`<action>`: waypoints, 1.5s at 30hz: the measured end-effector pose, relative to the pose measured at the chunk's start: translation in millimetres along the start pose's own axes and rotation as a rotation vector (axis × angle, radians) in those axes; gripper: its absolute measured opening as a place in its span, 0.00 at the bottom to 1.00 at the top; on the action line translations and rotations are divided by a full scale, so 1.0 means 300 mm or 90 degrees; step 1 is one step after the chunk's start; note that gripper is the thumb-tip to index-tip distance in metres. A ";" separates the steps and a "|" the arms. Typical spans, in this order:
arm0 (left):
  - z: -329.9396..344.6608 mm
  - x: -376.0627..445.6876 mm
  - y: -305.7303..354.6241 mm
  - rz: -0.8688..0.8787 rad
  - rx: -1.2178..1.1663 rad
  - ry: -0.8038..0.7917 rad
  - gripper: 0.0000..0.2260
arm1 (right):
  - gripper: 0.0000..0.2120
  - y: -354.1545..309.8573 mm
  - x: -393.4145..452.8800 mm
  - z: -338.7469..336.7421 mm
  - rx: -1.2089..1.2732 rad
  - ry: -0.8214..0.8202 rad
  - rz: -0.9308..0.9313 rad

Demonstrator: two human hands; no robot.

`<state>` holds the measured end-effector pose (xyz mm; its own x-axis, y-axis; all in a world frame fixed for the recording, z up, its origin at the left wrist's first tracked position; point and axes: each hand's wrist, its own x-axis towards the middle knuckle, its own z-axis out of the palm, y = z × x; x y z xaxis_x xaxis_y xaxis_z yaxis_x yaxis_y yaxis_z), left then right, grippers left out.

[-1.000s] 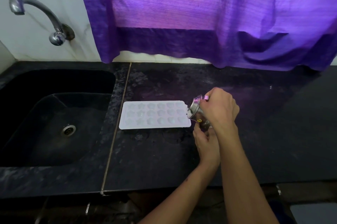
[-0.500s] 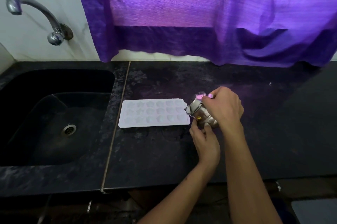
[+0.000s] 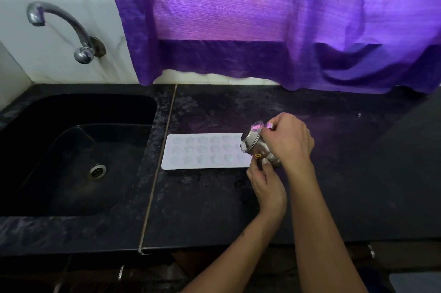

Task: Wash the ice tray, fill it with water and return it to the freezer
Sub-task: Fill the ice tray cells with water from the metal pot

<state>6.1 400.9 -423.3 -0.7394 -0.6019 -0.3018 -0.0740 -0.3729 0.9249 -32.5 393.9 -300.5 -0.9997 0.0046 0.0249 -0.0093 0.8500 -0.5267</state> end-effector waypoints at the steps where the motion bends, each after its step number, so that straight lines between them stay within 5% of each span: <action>1: -0.002 0.002 0.001 -0.003 -0.001 0.000 0.17 | 0.06 -0.008 -0.003 0.003 -0.012 0.001 -0.005; 18: -0.032 0.052 -0.033 -0.026 -0.035 -0.027 0.14 | 0.08 -0.070 -0.020 0.027 -0.088 -0.005 -0.039; 22: -0.039 0.049 -0.058 0.045 0.002 -0.043 0.37 | 0.08 -0.074 -0.021 0.027 -0.087 -0.004 -0.041; 27: -0.019 0.069 -0.072 -0.038 -0.040 -0.041 0.13 | 0.08 -0.076 -0.024 0.024 -0.093 -0.003 -0.042; 39: -0.030 0.067 -0.064 -0.033 -0.030 -0.024 0.11 | 0.07 -0.056 -0.029 0.028 -0.053 0.007 -0.025; 45: -0.034 0.048 -0.032 0.003 -0.011 0.001 0.19 | 0.07 -0.039 -0.031 0.009 0.020 0.018 0.005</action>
<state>2.9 388.5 -438.9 -0.7391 -0.6044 -0.2975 -0.0585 -0.3823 0.9222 -23.1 382.5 -297.0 -0.9987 0.0263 0.0446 -0.0027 0.8333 -0.5528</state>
